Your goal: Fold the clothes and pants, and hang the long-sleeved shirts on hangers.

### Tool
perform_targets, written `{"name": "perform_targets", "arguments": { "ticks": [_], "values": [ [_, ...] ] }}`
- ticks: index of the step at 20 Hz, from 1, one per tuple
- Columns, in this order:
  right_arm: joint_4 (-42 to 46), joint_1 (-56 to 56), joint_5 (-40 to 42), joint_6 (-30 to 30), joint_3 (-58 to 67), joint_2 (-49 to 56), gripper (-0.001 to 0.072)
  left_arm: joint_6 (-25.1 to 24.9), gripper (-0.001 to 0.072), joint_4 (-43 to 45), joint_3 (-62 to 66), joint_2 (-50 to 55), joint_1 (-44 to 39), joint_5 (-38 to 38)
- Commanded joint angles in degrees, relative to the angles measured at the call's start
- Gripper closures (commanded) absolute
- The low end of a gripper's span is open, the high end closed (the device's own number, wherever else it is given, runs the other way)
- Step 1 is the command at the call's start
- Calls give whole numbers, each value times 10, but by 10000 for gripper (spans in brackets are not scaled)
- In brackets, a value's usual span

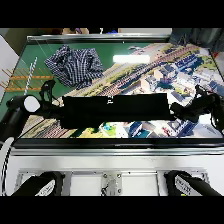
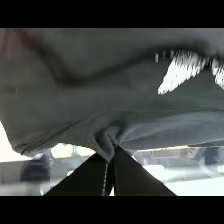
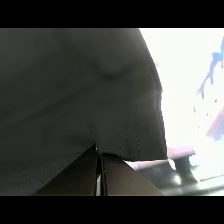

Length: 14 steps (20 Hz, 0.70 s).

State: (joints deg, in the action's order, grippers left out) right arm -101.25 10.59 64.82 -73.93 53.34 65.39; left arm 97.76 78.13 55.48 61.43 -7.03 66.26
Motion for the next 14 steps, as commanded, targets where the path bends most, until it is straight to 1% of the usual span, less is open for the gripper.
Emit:
{"name": "perform_targets", "arguments": {
  "ticks": [1,5,8,14],
  "values": [
    [-25,0,-31,0,55,62,697,-16,698,4,81,93,1,-14],
    [-54,-1,-78,-3,86,122,697,-16,698,4,144,185,12,-24],
    [-62,-4,-141,-3,86,150,697,-16,698,3,184,245,22,-23],
    [-71,-19,-214,-3,86,188,693,-15,697,1,241,316,18,-26]
  ]
}}
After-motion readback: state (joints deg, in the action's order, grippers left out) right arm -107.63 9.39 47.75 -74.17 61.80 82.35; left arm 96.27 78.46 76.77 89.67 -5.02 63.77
